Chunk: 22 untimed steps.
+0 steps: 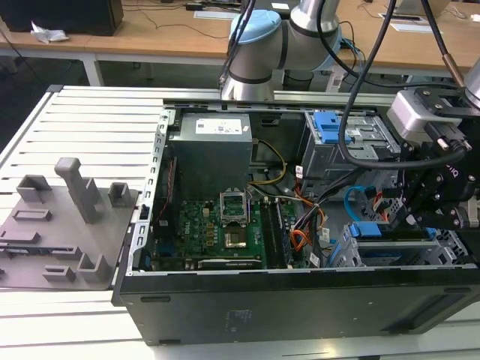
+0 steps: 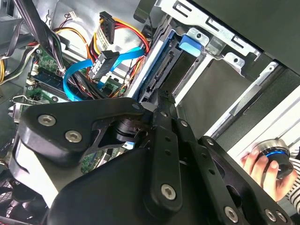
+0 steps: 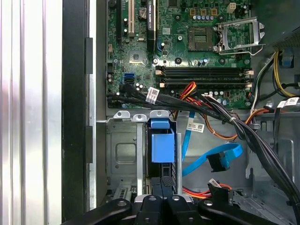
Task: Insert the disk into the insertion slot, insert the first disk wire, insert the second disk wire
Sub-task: 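Insert the first disk wire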
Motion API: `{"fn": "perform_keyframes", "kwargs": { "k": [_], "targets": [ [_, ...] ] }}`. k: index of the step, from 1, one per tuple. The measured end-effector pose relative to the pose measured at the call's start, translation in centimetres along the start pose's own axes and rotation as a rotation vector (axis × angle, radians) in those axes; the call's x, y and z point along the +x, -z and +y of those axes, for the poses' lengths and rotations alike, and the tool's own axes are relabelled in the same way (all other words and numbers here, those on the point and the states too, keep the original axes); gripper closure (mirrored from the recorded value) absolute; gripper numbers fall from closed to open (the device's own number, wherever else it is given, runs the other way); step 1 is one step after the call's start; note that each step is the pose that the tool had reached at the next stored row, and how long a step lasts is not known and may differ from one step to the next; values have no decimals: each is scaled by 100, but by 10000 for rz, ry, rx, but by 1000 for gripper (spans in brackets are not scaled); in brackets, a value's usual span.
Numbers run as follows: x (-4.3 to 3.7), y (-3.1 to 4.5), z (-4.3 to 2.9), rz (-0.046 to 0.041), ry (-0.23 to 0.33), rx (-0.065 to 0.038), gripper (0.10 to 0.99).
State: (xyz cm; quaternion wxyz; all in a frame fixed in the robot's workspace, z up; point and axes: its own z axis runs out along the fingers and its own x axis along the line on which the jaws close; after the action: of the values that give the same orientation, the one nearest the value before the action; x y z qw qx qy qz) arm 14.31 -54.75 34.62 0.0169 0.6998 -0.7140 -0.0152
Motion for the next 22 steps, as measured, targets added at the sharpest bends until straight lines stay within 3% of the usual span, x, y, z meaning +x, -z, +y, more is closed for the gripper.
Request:
{"fn": "perform_keyframes", "kwargs": {
  "k": [4,6,7,8,10,11,12,15,22],
  "targets": [
    [0,0,-2,0,0,0,973],
    [0,0,-3,0,0,0,851],
    [0,0,-3,0,0,0,851],
    [0,0,-3,0,-1,0,784],
    [0,0,-4,0,0,0,784],
    [0,0,-20,0,3,0,784],
    [-3,5,-129,0,1,-1,784],
    [-7,13,-285,5,0,-19,784],
    [-7,27,-311,7,-1,-22,784]
  ]
}}
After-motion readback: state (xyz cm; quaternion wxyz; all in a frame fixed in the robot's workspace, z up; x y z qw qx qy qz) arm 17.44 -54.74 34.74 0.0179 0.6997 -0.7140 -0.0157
